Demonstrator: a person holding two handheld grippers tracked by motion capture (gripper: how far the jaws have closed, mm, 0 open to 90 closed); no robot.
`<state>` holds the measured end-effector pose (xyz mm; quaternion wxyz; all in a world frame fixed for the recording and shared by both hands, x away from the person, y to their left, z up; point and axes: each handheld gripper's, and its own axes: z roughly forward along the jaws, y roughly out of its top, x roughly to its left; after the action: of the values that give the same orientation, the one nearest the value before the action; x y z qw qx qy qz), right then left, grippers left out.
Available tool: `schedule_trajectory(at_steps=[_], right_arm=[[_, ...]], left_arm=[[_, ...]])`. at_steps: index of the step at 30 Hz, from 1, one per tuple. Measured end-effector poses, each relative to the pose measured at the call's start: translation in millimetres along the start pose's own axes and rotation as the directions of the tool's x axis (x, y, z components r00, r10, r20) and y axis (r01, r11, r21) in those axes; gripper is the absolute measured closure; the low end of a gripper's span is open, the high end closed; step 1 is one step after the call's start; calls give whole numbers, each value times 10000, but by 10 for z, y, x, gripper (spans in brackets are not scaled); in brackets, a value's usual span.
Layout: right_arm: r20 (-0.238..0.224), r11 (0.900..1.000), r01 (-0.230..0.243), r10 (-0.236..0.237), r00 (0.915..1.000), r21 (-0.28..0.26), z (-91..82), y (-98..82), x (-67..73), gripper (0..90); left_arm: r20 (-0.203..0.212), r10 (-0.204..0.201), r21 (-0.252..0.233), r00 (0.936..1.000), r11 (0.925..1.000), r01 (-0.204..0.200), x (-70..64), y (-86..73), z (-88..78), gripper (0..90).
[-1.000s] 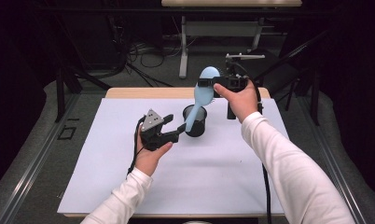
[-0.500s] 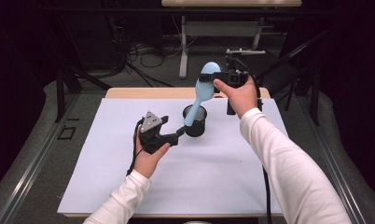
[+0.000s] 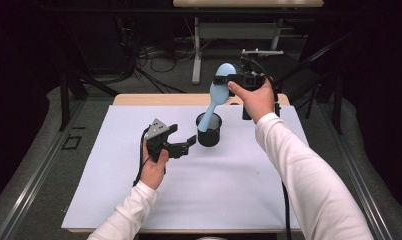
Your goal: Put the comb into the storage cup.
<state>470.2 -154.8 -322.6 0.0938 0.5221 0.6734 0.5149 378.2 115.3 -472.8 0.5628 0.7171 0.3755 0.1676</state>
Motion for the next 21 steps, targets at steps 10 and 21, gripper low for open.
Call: schedule_trajectory(at_steps=[10,21], right_arm=[[480,9993,276,-265,9985,-239,14,33,-3,469],[990,9967,723,-683,9927,-375,85,20,-1,471]], left_arm=[[-583,410,151,9975,9991,-402,73,-24,-36,6],[-328,638,544,9974,9966,-620,74,-50,-25,6]])
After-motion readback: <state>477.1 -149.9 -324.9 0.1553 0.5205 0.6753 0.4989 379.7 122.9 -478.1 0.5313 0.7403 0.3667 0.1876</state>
